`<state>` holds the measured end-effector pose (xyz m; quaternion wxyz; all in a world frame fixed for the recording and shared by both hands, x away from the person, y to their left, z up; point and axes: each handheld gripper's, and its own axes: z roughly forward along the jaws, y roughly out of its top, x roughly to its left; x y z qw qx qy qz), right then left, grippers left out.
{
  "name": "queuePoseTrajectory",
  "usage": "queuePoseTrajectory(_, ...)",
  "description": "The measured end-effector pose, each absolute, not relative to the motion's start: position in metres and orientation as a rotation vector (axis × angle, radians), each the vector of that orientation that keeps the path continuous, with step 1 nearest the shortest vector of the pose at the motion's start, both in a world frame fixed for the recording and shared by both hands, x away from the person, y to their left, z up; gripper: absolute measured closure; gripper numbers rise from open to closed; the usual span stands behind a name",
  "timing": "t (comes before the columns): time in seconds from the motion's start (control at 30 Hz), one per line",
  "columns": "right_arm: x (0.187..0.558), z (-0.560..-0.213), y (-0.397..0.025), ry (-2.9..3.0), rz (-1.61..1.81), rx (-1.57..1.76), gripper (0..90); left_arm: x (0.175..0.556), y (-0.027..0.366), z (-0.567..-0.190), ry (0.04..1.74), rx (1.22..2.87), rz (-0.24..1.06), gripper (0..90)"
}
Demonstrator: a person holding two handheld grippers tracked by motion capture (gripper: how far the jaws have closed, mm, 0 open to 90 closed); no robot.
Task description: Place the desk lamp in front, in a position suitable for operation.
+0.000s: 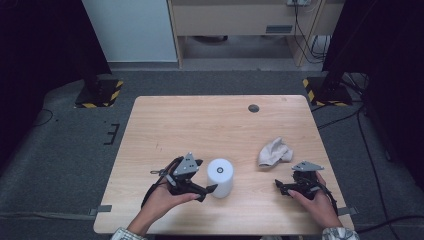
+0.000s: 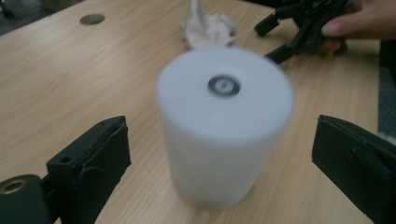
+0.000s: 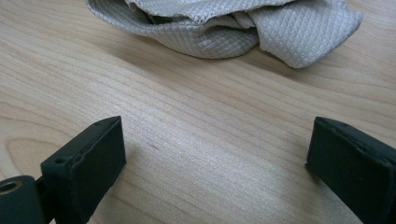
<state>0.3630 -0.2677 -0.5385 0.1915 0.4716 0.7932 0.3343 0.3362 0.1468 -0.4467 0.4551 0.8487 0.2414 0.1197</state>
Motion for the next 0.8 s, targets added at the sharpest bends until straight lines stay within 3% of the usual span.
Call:
queuePoseTrajectory(0.3, 0.363, -0.538, -0.268, 2.231, 0.931, 1.332, 6.6, 0.341, 0.201, -0.466, 0.755, 2.060, 0.318, 4.8)
queuePoseTrajectory(0.5, 0.367, -0.530, -0.273, 2.249, 0.902, 1.347, 25.5, 0.355, 0.228, -0.484, 0.864, 2.063, 0.351, 5.4)
queuePoseTrajectory(0.8, 0.369, -0.524, -0.278, 2.229, 0.947, 1.329, 21.3, 0.359, 0.238, -0.490, 0.913, 2.093, 0.372, 5.7)
